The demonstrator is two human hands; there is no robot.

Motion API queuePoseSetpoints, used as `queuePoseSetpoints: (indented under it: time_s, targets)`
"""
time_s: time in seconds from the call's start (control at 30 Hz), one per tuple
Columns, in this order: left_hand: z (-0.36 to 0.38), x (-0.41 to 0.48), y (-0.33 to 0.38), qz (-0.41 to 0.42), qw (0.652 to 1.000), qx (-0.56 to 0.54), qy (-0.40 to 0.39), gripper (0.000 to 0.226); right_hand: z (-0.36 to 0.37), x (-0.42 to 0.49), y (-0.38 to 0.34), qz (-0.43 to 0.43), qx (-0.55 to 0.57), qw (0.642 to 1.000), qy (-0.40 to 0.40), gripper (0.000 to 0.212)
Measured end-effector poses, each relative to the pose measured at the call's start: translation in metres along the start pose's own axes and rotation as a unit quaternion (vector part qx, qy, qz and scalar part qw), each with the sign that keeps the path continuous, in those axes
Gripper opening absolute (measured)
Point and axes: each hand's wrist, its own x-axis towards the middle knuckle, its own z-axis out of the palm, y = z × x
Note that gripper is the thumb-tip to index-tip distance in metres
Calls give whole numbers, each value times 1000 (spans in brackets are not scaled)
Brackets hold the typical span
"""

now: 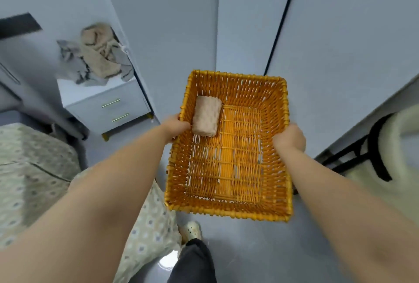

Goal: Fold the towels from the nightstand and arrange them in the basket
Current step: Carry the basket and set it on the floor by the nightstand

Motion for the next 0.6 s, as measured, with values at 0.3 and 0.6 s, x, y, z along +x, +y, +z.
queuePoseSetpoints:
  time_s: [0.3, 0.6]
  targets:
    - [-119, 26, -20, -35, 991, -82, 97, 39, 52, 23, -156, -112, -62, 990, -57, 19]
    - [-190, 81, 3, -48, 990, -87, 104, 30, 78, 60, -254, -154, -82, 983, -57, 19]
